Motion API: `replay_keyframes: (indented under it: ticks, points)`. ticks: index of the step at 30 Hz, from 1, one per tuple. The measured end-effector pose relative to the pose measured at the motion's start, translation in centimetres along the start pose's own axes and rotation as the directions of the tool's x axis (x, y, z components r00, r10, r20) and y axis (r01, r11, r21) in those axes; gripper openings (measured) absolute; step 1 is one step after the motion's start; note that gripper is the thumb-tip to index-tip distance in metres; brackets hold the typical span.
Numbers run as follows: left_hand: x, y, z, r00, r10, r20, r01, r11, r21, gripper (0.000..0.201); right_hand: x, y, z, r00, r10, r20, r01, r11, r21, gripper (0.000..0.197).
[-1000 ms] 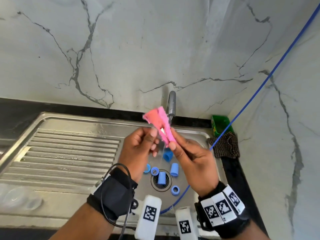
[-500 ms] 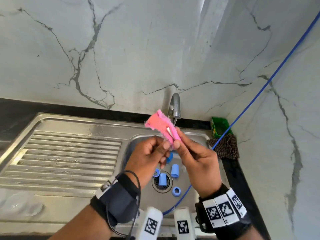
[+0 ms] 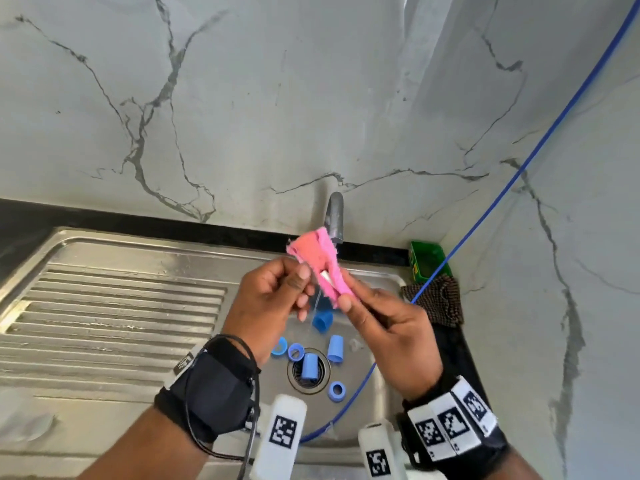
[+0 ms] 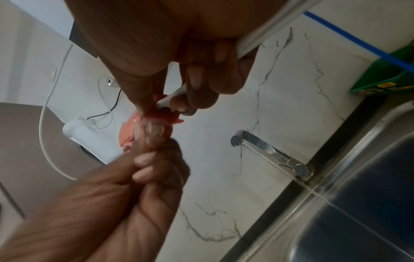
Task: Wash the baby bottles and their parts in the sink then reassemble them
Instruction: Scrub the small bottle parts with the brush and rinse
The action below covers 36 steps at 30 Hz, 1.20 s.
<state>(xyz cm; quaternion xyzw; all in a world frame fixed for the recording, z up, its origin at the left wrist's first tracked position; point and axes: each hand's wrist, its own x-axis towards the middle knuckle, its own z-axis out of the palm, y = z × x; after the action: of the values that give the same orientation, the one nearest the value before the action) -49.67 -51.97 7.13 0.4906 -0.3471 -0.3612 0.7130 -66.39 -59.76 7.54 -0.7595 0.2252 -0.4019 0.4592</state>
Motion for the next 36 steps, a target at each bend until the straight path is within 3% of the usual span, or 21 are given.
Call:
replay_keyframes:
  ticks: [3,7,11,13,16,20,24,29,33,36]
  points:
    - [-1.0,-0.5,2.9,0.998,-0.035,0.059,0.034,0.999,0.015,0.026,1.3,0.0,-0.7,0.999,0.029,-0.027,-0.027,0.997,0.066,0.034]
    - [0.6,-0.6,2.0,0.997,-0.008,-0.078,0.002,0.997,-0.081,0.023,1.1,0.7,-1.0,1.0,0.007,0.007,-0.007,1.0,-0.002,0.038]
    - [-0.2,-1.2,3.8,0.997,-0.043,0.06,0.042,0.999,0.032,0.025,2.0,0.8,-2.3,0.999,0.04,0.01,-0.041,0.996,0.076,0.035]
    - [-0.3,-1.3,4.8,0.998,-0.055,-0.002,0.055,0.998,-0.037,0.027,2.1,0.7,-2.0,1.0,0.028,0.01,-0.029,0.996,0.083,0.036]
    - [0.5,-1.4,3.1,0.995,-0.052,-0.085,0.045,0.995,-0.086,0.026,1.0,1.2,-1.8,0.999,0.029,0.041,-0.032,0.997,0.075,0.039]
    - [-0.6,-2.1,3.8,0.996,-0.072,0.058,0.072,0.997,0.008,0.03,1.4,0.8,-1.7,0.998,0.065,0.027,-0.068,0.988,0.138,0.036]
    - [-0.1,-1.2,2.6,0.997,-0.065,-0.052,0.057,0.989,-0.138,0.025,1.0,0.7,-0.5,1.0,0.028,0.009,-0.028,0.998,0.058,0.038]
    - [-1.1,-1.6,1.9,0.989,-0.122,0.086,0.125,0.992,-0.029,0.025,1.0,0.2,0.5,0.999,0.053,-0.012,-0.053,0.997,0.047,0.037]
    - [-0.8,-0.7,-0.2,0.995,-0.099,-0.03,0.092,0.98,-0.176,0.021,0.2,0.0,2.1,1.0,0.024,-0.017,-0.025,0.998,-0.05,0.037]
    - [-0.6,-0.3,-2.2,0.996,-0.083,0.011,0.084,0.988,-0.126,0.021,-0.3,-0.2,2.8,0.999,0.043,-0.027,-0.045,0.996,-0.083,0.039]
